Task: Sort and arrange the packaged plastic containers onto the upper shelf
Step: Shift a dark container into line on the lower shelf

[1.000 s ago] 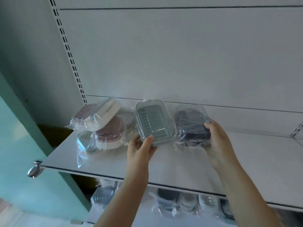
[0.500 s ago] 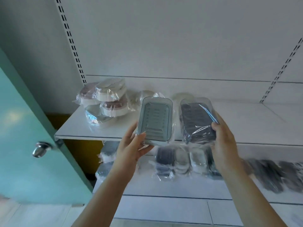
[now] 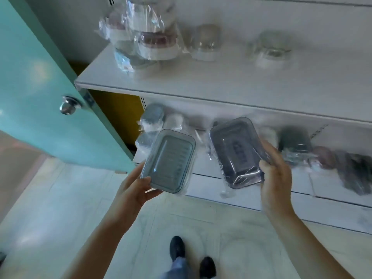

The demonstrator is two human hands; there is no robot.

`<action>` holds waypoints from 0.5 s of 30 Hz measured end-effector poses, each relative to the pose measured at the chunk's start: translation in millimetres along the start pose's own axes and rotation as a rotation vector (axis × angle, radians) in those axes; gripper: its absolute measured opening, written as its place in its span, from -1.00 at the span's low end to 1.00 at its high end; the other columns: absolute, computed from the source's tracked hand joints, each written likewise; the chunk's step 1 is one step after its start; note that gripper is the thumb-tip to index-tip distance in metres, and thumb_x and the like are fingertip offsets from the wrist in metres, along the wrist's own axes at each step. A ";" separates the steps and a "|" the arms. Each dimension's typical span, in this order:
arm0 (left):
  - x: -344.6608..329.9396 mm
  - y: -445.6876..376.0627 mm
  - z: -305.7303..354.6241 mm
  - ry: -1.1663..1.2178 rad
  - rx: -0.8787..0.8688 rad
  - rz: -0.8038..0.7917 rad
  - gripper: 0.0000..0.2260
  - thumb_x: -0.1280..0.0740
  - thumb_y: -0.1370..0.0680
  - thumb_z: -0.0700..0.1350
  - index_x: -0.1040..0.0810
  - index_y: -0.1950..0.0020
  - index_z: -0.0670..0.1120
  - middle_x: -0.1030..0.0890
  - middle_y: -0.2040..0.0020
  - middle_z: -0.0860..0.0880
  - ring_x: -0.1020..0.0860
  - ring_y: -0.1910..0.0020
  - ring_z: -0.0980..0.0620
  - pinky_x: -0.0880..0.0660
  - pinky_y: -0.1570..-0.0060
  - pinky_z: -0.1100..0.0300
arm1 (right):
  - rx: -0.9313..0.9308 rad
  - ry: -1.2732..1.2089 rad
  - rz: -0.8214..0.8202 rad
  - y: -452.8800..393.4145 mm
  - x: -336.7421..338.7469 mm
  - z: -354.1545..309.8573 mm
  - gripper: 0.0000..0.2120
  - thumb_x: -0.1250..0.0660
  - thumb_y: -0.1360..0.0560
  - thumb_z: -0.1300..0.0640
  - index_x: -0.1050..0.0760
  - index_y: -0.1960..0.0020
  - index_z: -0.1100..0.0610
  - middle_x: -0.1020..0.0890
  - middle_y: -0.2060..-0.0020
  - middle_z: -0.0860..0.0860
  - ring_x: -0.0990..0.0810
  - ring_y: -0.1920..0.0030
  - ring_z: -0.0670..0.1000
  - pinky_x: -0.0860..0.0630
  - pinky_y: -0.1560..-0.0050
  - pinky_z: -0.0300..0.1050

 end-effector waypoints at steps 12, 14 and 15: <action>-21.2 -58.9 -118.1 0.010 0.176 0.121 -0.54 -0.27 -0.52 -0.10 -0.49 -0.44 0.03 -0.66 -0.19 -0.09 -0.64 -0.18 -0.10 -0.53 -0.24 -0.13 | -0.361 0.173 0.201 -67.1 -3.4 175.2 -0.73 -0.16 -0.62 0.12 -0.54 -0.24 0.03 -0.57 0.06 -0.23 -0.48 0.21 -0.44 -0.38 0.17 -0.45; -22.9 -75.5 -123.7 -0.003 0.173 0.103 -0.53 -0.28 -0.51 -0.09 -0.48 -0.44 0.02 -0.67 -0.18 -0.07 -0.63 -0.18 -0.09 -0.53 -0.23 -0.11 | -0.336 0.185 0.223 -104.0 -14.4 186.4 -0.79 -0.15 -0.64 0.13 -0.52 -0.18 0.06 -0.52 0.15 -0.21 -0.44 0.29 -0.40 -0.37 0.18 -0.42; -23.2 -83.8 -125.4 -0.008 0.169 0.093 -0.53 -0.27 -0.52 -0.09 -0.47 -0.45 0.01 -0.67 -0.18 -0.08 -0.63 -0.19 -0.09 -0.53 -0.24 -0.11 | -0.328 0.192 0.230 -121.2 -20.0 192.1 -0.83 -0.14 -0.65 0.13 -0.49 -0.14 0.07 -0.49 0.17 -0.19 -0.43 0.29 -0.38 -0.36 0.19 -0.43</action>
Point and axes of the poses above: each hand's wrist, its own y-axis away from the middle knuckle, its own x-axis out of the back of the hand, z = x × y, the point moved 8 cm from there along -y, towards the middle knuckle
